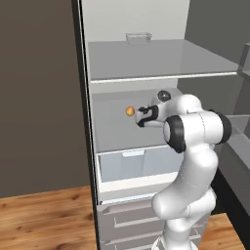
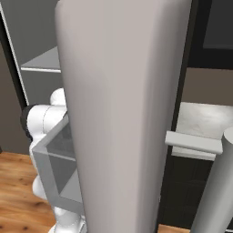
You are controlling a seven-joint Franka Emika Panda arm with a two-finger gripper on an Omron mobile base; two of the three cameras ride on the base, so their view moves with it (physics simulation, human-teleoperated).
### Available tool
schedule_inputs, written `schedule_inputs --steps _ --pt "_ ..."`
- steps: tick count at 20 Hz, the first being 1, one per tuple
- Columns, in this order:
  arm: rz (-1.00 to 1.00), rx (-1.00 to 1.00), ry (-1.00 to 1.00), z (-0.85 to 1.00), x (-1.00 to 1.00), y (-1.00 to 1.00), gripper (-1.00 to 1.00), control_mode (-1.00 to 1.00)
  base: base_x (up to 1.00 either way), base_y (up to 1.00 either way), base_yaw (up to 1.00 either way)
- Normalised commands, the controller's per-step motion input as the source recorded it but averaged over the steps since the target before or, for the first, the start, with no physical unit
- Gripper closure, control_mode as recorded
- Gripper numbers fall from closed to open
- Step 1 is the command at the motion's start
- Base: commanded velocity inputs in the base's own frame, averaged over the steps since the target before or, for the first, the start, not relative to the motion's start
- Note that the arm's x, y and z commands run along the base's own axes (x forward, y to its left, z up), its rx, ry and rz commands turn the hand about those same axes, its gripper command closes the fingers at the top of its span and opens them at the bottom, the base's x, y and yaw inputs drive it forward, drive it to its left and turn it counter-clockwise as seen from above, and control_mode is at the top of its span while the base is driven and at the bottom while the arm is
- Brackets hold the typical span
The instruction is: Pick the mango and orange from the fridge and place them on the plate next to the blender to make a fruit smoothie.
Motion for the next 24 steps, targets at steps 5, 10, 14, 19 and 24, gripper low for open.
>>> schedule_inputs --steps 5,10,14,19,24 --pt "-0.03 0.07 -0.19 0.38 -1.00 -0.04 1.00 -1.00 0.00 0.00 0.00" --pt "-0.04 0.05 -0.10 0.68 -1.00 -0.01 1.00 -1.00 0.00 0.00 0.00" --pt "-0.06 0.05 -0.02 0.79 -1.00 0.00 1.00 -1.00 0.00 0.00 0.00" --pt "-0.07 0.04 0.01 0.82 -1.00 0.00 1.00 -1.00 0.00 0.00 0.00" --pt "-0.06 0.00 0.07 0.74 -1.00 0.01 1.00 -1.00 0.00 0.00 0.00"
